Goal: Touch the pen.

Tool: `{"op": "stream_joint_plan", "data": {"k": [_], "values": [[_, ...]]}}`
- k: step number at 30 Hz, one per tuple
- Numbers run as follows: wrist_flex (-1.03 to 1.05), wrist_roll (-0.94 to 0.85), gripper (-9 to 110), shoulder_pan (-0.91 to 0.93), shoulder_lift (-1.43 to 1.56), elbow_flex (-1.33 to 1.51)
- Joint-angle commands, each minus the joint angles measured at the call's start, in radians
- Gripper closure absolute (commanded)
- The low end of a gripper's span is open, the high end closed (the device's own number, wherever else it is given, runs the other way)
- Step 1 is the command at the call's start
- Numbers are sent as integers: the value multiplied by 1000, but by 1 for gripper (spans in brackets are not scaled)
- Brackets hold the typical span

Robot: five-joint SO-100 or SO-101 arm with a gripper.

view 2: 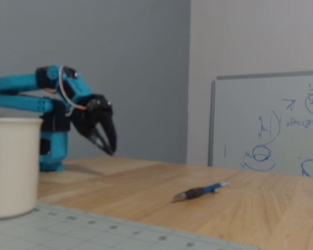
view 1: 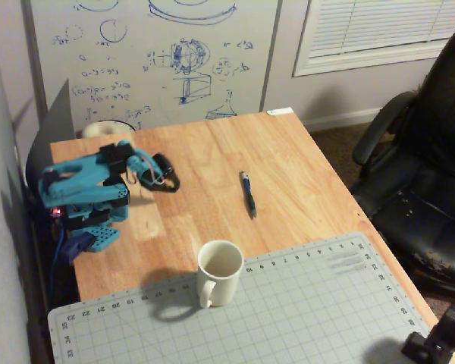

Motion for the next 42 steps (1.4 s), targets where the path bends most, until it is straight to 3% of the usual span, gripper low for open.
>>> {"op": "stream_joint_plan", "data": {"k": [1,8,17,31,42], "values": [[-80,-6,101,-9,-353,-345],[-92,-8,101,20,-910,-822],[-91,-11,101,115,-1364,-1233],[-86,-11,101,196,-1695,-1632],[-84,-11,101,198,-1775,-1680]]}}
